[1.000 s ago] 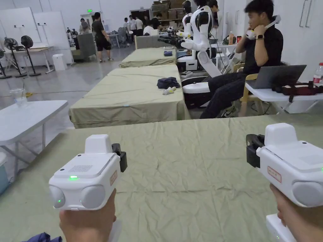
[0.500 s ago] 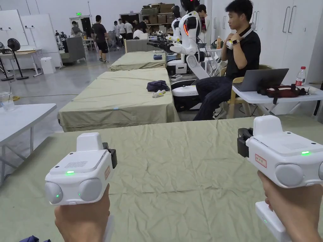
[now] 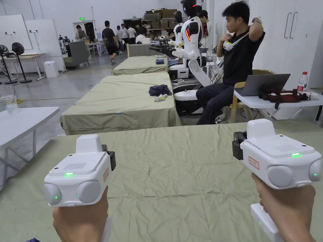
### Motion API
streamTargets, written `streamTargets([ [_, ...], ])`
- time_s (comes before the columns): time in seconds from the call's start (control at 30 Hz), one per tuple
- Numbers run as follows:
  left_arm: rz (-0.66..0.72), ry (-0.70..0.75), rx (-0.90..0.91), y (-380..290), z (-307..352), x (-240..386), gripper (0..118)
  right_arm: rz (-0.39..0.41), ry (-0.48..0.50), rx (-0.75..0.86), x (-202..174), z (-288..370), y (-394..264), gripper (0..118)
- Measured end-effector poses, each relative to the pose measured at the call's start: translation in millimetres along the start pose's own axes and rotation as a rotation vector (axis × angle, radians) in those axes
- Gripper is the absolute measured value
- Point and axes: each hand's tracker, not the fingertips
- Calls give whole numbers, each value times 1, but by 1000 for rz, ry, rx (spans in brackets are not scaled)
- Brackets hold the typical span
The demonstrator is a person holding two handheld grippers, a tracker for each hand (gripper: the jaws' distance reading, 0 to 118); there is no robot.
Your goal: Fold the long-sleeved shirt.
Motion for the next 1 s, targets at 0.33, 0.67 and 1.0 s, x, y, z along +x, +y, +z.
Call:
streamTargets([
  [0.33,8,-5,-5,0,-1,1,0,-4,-1,-3,-2,-2,0,1],
  [0.67,26,65,-34,-1,-9,-1,114,58,-35,-25,-9,-11,-1,103],
  [1.0,3,89,-16,-5,-13,-3,118,-35,-18,0,0,-11,-2,118],
])
